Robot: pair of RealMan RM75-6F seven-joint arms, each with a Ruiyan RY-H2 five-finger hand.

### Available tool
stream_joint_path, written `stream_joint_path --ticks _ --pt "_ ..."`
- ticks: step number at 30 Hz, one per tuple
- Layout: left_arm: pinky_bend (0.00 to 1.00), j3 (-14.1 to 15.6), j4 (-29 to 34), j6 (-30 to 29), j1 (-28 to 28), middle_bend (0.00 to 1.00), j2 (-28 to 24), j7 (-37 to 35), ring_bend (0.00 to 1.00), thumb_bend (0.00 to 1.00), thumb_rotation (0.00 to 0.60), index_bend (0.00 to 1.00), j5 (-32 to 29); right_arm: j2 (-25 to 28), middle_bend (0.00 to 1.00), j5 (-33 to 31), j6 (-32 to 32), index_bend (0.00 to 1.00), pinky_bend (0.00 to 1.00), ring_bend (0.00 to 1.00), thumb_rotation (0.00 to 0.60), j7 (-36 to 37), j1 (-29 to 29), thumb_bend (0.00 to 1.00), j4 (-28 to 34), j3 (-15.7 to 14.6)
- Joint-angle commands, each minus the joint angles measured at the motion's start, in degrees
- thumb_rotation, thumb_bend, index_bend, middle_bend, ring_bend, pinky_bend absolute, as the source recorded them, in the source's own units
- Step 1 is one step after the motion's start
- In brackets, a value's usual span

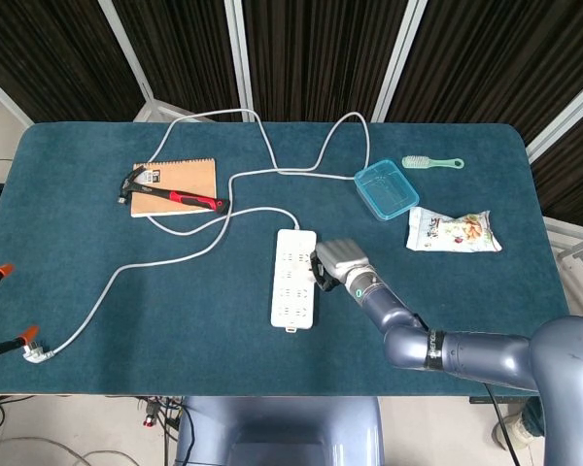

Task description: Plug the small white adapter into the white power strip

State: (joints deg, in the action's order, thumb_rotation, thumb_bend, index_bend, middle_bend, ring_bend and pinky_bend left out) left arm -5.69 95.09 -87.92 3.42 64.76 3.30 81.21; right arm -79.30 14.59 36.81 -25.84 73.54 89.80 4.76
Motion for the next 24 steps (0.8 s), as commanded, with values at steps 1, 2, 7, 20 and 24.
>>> stream_joint_path --ticks 1,2,7,20,24 --pt "0.00 -0.01 -0.01 -0.04 -0.03 0.00 0.00 -0.04 0.00 0.07 0.600 0.17 -0.02 -0.12 0.87 -0.15 -0.50 1.00 1.00 0.88 0.600 0.18 0.54 0.96 -0.17 -0.29" --pt "0.00 -0.03 -0.02 -0.04 -0.02 0.00 -0.01 -0.07 0.00 0.07 0.600 0.17 -0.05 -0.08 0.87 -0.28 -0.80 1.00 1.00 0.88 0.600 0.23 0.80 0.96 -0.18 -0.44" --pt "0.00 -0.09 -0.06 -0.02 -0.03 0.00 -0.06 -0.22 0.00 0.07 0.600 0.17 -0.15 0.00 0.87 -1.55 -1.86 1.00 1.00 0.88 0.600 -0.49 2.65 0.96 -0.63 -1.80" --pt "0.00 -0.06 -0.11 0.32 0.12 0.00 -0.05 -0.27 0.00 0.07 0.600 0.17 -0.23 -1.92 0.87 -4.20 0.27 1.00 1.00 0.88 0.600 -0.34 5.41 0.96 -2.64 -2.81" --pt "0.00 -0.05 -0.15 0.56 0.20 0.00 -0.06 -0.35 0.00 0.07 0.600 0.17 -0.35 -2.37 0.87 -4.97 0.66 1.00 1.00 0.88 0.600 -1.02 6.32 0.96 -2.75 -3.20"
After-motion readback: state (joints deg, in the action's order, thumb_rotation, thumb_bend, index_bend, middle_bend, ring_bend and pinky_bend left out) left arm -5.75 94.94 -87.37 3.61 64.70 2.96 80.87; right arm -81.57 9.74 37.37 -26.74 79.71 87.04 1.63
